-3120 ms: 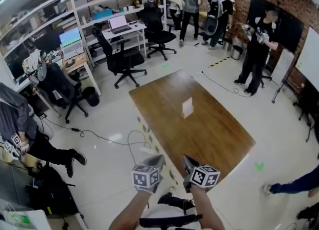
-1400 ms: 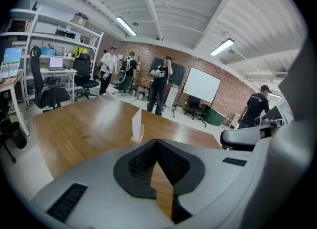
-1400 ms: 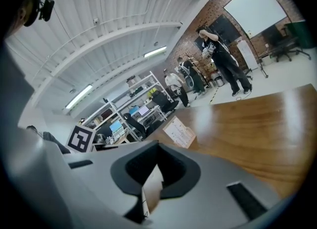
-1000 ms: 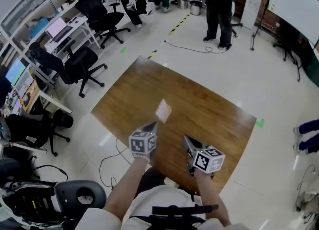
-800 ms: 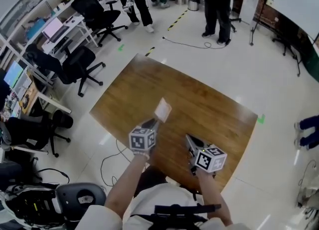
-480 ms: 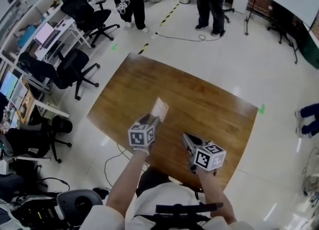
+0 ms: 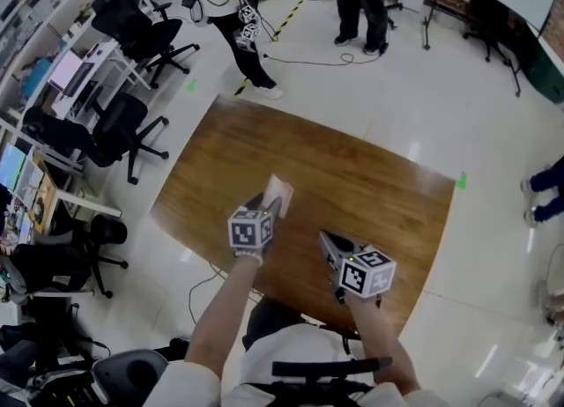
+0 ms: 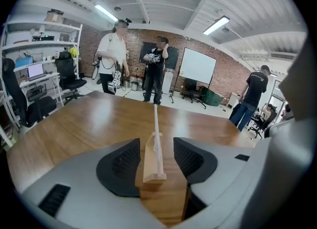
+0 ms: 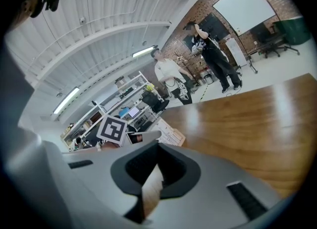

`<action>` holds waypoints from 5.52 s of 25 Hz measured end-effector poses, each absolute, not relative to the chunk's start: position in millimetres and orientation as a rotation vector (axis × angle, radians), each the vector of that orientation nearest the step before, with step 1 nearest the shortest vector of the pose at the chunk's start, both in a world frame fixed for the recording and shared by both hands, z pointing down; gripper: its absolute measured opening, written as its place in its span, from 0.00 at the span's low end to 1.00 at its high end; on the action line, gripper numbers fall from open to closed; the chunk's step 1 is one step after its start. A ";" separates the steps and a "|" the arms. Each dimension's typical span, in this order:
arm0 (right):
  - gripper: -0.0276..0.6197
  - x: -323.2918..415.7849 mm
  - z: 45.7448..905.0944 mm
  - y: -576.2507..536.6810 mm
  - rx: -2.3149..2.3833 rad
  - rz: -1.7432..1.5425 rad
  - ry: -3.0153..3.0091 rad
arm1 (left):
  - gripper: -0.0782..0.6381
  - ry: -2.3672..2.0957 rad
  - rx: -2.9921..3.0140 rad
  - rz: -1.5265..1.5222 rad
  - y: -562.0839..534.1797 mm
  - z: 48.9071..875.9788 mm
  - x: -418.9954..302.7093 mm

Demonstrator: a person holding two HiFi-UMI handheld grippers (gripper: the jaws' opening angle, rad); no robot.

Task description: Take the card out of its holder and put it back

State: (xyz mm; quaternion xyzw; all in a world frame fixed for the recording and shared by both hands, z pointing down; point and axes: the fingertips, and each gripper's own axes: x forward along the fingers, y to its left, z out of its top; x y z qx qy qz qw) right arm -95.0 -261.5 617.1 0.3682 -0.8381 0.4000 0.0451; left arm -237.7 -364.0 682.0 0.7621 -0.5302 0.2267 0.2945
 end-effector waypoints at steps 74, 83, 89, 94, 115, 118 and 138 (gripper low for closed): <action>0.06 -89.9 603.4 -268.7 1.137 1.225 -2.563 | 0.13 -1.521 2.120 0.473 -357.5 589.8 -243.8; 0.06 -88.2 598.9 -243.9 1.029 1.168 -2.587 | 0.13 -1.597 2.033 0.179 -275.9 550.7 -256.2; 0.06 -87.6 591.6 -220.0 0.964 1.135 -2.583 | 0.13 -1.621 1.954 0.099 -210.5 557.5 -252.5; 0.06 -84.1 597.2 -206.3 0.923 1.135 -2.573 | 0.13 -1.634 1.913 0.069 -179.1 567.7 -242.2; 0.06 -90.7 602.4 -204.9 0.941 1.166 -2.562 | 0.13 -1.644 1.929 0.083 -192.9 566.4 -243.7; 0.06 -90.0 600.4 -208.3 0.955 1.173 -2.561 | 0.13 -1.628 1.933 0.113 -201.1 566.8 -243.5; 0.06 -100.2 607.4 -242.5 1.100 1.238 -2.517 | 0.13 -1.487 2.045 0.357 -318.4 575.3 -262.7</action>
